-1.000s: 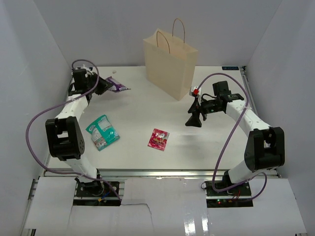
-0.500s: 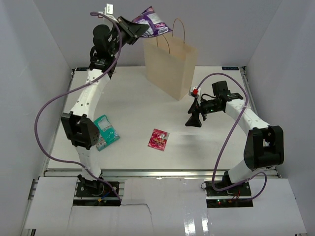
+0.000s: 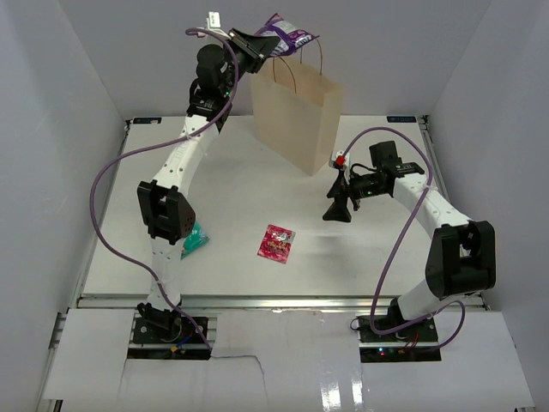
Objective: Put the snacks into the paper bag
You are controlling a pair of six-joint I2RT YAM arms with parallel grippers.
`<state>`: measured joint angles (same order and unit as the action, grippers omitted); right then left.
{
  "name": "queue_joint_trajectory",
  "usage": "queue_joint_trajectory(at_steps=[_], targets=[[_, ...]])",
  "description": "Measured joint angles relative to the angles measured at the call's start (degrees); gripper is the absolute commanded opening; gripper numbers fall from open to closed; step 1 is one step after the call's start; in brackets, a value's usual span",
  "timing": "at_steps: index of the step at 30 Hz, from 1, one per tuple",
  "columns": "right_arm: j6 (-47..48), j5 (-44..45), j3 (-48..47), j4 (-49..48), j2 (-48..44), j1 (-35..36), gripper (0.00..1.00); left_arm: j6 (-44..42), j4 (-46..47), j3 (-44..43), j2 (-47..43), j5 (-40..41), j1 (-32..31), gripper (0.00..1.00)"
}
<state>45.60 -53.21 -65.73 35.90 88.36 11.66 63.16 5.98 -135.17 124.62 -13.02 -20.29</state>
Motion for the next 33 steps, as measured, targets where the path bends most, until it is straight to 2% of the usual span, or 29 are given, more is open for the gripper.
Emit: queue_joint_trajectory(at_steps=[6, 13, 15, 28, 33], targets=[[-0.2, -0.4, 0.8, -0.6, -0.1, 0.0, 0.94, 1.2, -1.7, -0.2, 4.2, 1.7, -0.9, 0.00], [-0.6, -0.8, 2.2, -1.3, -0.2, 0.0, 0.94, 1.2, -2.7, -0.2, 4.3, 2.1, -1.5, 0.01], [-0.6, -0.8, 2.2, -1.4, -0.2, 0.0, 0.97, 1.2, -2.8, -0.2, 4.3, 2.1, -1.6, 0.08], [-0.7, -0.9, 2.8, -1.6, -0.5, 0.1, 0.98, 1.1, -3.0, -0.2, 4.3, 2.1, -1.7, 0.34], [-0.7, -0.9, 2.8, -1.6, -0.6, 0.1, 0.98, 1.1, -3.0, 0.2, 3.9, 2.0, -1.7, 0.38]])
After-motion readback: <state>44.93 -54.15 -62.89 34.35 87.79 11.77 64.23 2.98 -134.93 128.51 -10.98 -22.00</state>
